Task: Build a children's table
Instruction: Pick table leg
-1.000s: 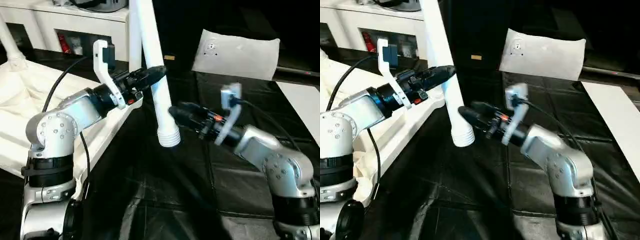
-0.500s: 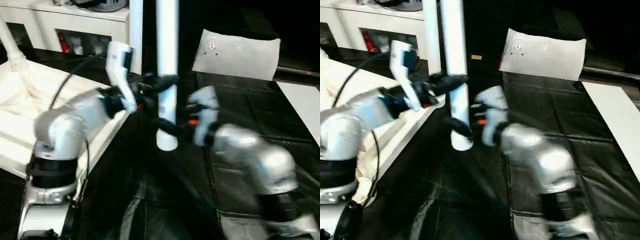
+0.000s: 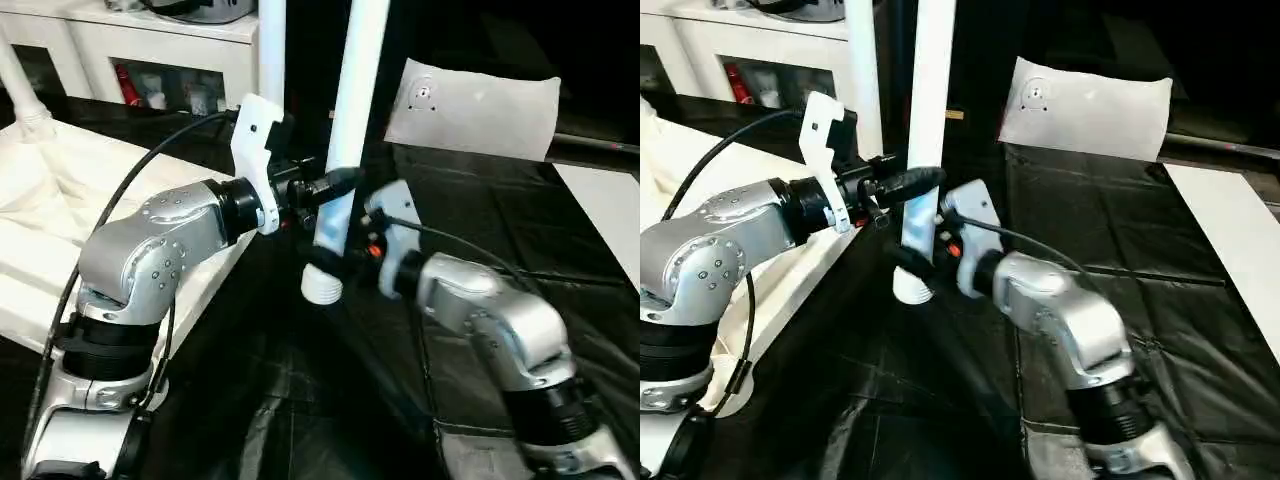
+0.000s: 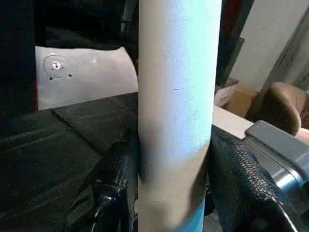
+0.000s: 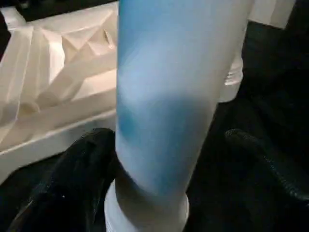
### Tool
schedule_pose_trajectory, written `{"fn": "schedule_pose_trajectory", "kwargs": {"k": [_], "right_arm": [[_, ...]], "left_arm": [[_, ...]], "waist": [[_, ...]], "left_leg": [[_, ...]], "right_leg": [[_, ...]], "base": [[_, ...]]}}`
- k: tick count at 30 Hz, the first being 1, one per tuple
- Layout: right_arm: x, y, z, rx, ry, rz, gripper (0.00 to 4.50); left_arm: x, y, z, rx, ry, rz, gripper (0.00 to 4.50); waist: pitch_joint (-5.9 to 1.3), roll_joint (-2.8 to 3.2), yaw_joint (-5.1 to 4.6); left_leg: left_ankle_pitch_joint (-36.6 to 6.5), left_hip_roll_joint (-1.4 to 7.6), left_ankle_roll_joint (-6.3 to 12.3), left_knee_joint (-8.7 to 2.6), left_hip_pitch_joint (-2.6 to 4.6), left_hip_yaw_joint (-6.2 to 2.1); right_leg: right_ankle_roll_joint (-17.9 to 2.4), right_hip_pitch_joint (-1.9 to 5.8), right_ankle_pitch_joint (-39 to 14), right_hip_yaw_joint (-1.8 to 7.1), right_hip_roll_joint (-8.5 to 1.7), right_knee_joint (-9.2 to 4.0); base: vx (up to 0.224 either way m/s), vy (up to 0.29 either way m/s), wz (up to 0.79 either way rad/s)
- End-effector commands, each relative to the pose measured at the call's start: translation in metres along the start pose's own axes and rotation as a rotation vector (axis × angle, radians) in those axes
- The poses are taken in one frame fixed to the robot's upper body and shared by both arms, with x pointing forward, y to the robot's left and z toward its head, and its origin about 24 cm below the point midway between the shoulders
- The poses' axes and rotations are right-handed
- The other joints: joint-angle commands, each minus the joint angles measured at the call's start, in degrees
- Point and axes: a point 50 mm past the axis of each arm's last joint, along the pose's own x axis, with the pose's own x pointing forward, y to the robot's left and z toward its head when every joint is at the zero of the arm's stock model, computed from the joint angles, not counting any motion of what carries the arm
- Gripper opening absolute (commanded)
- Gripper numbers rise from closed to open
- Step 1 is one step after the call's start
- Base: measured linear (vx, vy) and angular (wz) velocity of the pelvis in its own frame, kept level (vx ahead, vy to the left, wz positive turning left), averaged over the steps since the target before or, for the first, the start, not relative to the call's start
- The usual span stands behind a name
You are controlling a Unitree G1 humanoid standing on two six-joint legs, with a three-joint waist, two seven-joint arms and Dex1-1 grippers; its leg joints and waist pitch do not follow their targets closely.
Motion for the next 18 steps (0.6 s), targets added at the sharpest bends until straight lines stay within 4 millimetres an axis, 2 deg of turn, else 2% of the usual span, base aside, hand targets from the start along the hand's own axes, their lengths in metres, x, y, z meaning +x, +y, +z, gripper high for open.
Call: {"fn": "schedule_pose_trajectory", "kwargs": {"k": [1,2,3,5,9,13,15,18], "right_arm": [[-0.0013,0.0009,0.0005,-0.003,-0.003,0.004,3.92],[-0.0013,0.0003,0.0007,-0.001,-0.006,-0.001,3.92],[-0.0009,0.0006,0.0007,0.004,-0.009,0.003,3.92],[-0.0003,0.0007,0.0009,0.012,-0.012,0.010,3.92],[0.0010,0.0005,0.0011,0.015,-0.014,0.016,3.92],[0.0019,0.0001,-0.0014,0.020,-0.005,0.022,3.92],[0.0019,-0.0001,-0.0018,0.021,-0.004,0.022,3.64],[0.0015,-0.0007,-0.0039,0.026,0.002,0.027,3.54]], "left_arm": [[0.0023,-0.0078,0.0060,0.047,-0.020,-0.039,1.82],[0.0024,-0.0080,0.0057,0.048,-0.018,-0.042,1.82],[0.0025,-0.0084,0.0057,0.047,-0.019,-0.046,1.82],[0.0026,-0.0102,0.0053,0.049,-0.018,-0.060,1.82],[0.0031,-0.0127,0.0043,0.054,-0.012,-0.079,1.82],[0.0039,-0.0153,0.0043,0.056,-0.012,-0.097,1.82],[0.0040,-0.0158,0.0045,0.056,-0.012,-0.101,1.82],[0.0044,-0.0170,0.0052,0.056,-0.015,-0.109,1.82]], "waist": [[-4.14,0.47,0.09],[-4.12,0.41,0.08],[-4.12,0.60,0.11],[-4.15,0.44,-0.04],[-4.19,0.53,-0.05],[-4.14,0.50,0.00],[-4.13,0.48,-0.01],[-4.15,0.50,0.02]], "left_leg": [[-3.98,3.12,-1.76,-4.30,-0.16,-1.03],[-4.04,3.12,-1.76,-4.30,-0.14,-1.04],[-4.03,3.12,-1.79,-4.32,-0.14,-1.08],[-4.29,3.17,-1.83,-4.32,-0.13,-1.08],[-3.79,3.31,-1.89,-4.32,-0.09,-1.11],[-3.97,3.20,-1.83,-4.30,-0.13,-1.03],[-3.92,3.22,-1.82,-4.32,-0.11,-1.03],[-3.86,3.18,-1.77,-4.31,-0.13,-1.02]], "right_leg": [[-4.14,3.52,-19.39,4.16,-5.52,-3.90],[-4.22,3.49,-19.75,4.15,-5.51,-3.92],[-4.26,3.49,-19.76,4.13,-5.50,-3.91],[-4.48,3.50,-19.67,4.13,-5.52,-3.90],[-5.33,3.50,-18.05,4.18,-5.53,-3.64],[-5.29,3.56,-18.73,4.21,-5.56,-3.77],[-5.19,3.54,-18.65,4.20,-5.53,-3.77],[-5.18,3.57,-18.57,4.21,-5.52,-3.75]], "base": [[0.000,0.000,0.00],[0.000,0.000,0.00],[0.000,0.000,0.00],[0.000,0.000,0.00],[0.000,0.000,0.00],[0.000,0.000,0.00],[0.000,0.000,0.00],[0.000,0.000,0.00]]}}
